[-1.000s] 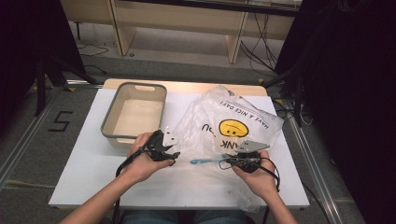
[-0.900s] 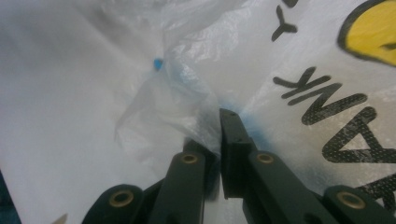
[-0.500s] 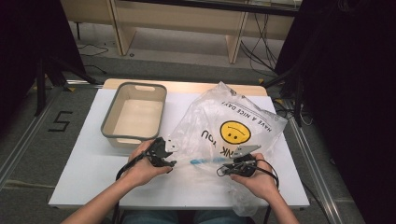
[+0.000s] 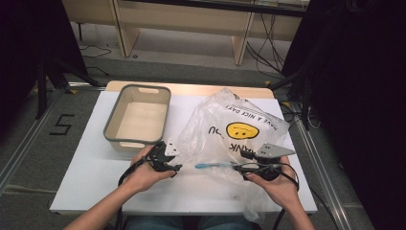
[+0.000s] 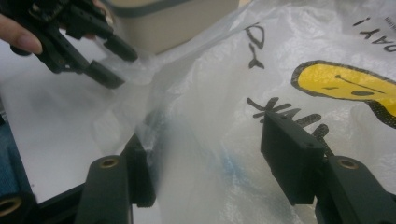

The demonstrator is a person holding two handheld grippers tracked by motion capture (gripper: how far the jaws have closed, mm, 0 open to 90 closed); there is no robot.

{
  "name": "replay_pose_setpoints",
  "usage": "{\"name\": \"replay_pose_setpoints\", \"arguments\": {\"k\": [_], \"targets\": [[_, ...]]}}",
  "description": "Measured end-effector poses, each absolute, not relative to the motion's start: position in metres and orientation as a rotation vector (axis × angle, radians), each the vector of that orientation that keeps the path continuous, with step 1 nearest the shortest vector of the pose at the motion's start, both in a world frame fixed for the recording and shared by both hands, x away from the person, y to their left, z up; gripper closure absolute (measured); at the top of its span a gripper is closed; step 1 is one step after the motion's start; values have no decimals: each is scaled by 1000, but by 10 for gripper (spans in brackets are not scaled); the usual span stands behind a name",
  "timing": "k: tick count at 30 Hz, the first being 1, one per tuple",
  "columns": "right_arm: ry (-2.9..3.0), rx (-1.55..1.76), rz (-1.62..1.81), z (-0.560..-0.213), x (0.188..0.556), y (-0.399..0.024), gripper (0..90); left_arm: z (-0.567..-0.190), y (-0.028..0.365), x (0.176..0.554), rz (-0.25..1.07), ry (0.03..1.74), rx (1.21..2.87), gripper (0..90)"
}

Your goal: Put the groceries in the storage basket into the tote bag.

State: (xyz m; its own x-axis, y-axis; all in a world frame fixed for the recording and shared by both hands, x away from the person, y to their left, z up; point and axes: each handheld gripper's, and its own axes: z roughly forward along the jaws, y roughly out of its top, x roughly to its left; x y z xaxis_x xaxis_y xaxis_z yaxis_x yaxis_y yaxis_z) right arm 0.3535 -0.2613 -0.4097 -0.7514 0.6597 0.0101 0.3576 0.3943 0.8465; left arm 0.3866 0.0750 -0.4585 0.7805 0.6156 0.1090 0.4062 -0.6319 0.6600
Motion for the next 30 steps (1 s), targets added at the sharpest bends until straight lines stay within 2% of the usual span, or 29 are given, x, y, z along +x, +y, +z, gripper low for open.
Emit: {"name": "replay_pose_setpoints", "arguments": {"k": [6, 12, 17, 21, 25, 30], "targets": [[2422, 822, 1336, -403, 345, -266, 415, -461, 78, 387, 432, 766, 2344, 469], [2584, 835, 1162, -434, 351, -252, 567, -455, 80, 384, 441, 753, 2328, 471], [2667, 901, 1076, -454, 360, -249, 636, -451, 82, 379, 421, 737, 2309, 468], [2709, 922, 1025, -464, 363, -247, 621, -451, 84, 378, 419, 747, 2297, 465], [2749, 907, 1028, -466, 360, -246, 537, -450, 87, 377, 427, 755, 2264, 456], [2632, 859, 1272, -432, 350, -255, 444, -449, 92, 377, 427, 773, 2244, 426]]}}
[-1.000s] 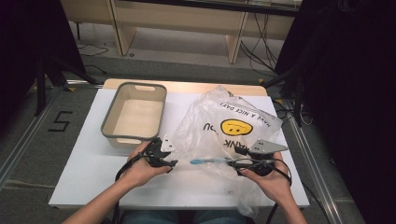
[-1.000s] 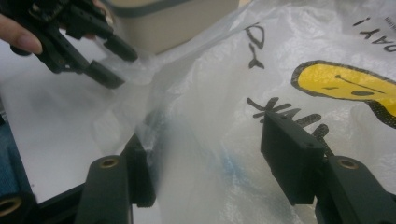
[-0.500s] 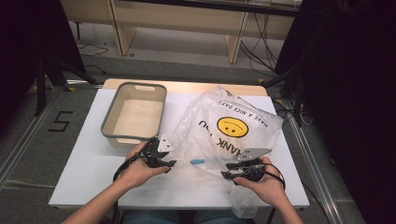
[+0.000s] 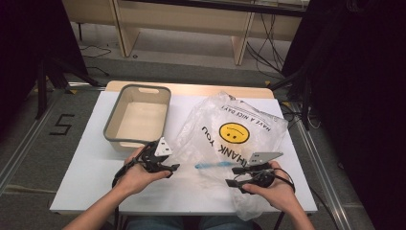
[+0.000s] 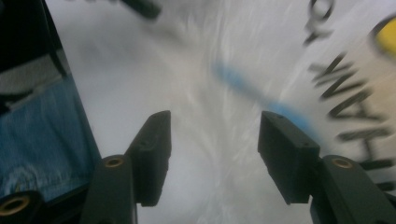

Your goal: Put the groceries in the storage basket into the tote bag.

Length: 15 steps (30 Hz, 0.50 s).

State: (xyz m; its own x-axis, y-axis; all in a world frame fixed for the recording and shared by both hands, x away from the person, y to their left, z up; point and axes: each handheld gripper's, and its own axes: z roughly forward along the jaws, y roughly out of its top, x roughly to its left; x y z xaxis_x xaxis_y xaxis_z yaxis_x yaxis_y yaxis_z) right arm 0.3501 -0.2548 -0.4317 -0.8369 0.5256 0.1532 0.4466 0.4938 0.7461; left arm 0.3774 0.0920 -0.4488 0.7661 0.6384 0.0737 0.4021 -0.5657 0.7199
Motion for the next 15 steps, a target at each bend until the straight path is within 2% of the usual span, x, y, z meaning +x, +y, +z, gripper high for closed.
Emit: {"name": "replay_pose_setpoints", "arguments": {"k": [3, 6, 11, 15], "targets": [[2499, 865, 1352, -414, 349, -262, 424, -449, 94, 378, 434, 789, 2237, 405], [2402, 925, 1357, -407, 349, -272, 459, -449, 96, 376, 421, 791, 2227, 389], [2393, 1014, 1301, -418, 350, -290, 465, -450, 100, 374, 426, 790, 2221, 360], [2385, 1055, 1259, -429, 345, -300, 434, -452, 102, 372, 435, 793, 2215, 350]]}}
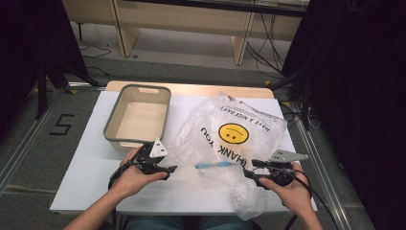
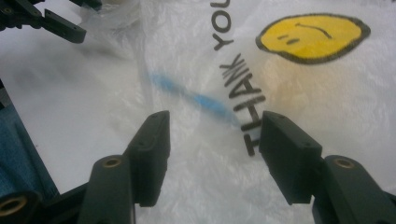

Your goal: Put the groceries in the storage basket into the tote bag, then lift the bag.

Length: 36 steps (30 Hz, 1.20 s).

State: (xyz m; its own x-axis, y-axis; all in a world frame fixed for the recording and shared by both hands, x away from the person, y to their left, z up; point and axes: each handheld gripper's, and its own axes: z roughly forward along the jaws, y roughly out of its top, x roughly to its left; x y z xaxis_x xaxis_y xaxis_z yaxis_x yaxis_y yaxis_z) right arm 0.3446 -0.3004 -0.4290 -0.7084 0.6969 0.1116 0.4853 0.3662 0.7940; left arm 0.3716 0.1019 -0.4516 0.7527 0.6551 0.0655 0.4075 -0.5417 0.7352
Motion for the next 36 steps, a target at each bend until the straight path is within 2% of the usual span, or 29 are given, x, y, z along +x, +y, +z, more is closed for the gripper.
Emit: {"name": "replay_pose_setpoints", "arguments": {"k": [7, 24, 29, 36], "targets": [[2334, 1098, 1259, -437, 333, -315, 393, -455, 105, 369, 449, 792, 2201, 319], [2355, 1093, 1253, -445, 329, -315, 377, -461, 104, 369, 453, 787, 2228, 308], [2415, 1025, 1273, -444, 326, -309, 357, -465, 104, 371, 442, 785, 2244, 299], [2623, 869, 1232, -454, 319, -288, 284, -474, 100, 378, 422, 809, 2292, 281]]}}
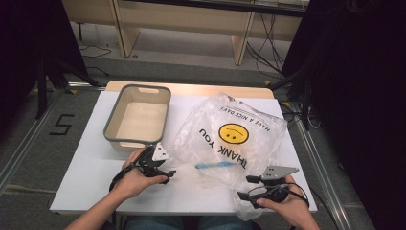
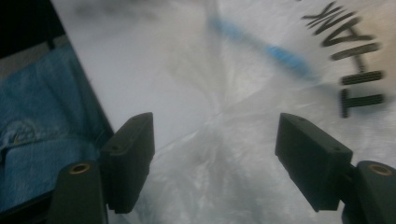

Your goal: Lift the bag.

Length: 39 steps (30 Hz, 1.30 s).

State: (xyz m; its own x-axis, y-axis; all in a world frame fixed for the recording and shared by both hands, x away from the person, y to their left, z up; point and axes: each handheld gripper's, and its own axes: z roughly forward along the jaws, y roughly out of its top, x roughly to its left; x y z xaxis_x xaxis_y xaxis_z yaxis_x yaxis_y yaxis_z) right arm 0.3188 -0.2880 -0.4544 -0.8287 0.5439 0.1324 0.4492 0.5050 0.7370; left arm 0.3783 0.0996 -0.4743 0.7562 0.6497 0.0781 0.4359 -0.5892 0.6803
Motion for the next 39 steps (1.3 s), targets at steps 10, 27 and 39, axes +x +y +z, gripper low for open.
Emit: {"name": "replay_pose_setpoints", "arguments": {"k": [10, 27, 39], "targets": [[2768, 737, 1018, -471, 315, -281, 179, -488, 97, 389, 386, 876, 2309, 258], [2705, 792, 881, -483, 324, -282, 203, -485, 97, 398, 307, 936, 2300, 457], [2596, 874, 946, -461, 326, -304, 231, -483, 96, 399, 293, 991, 2287, 556]]}}
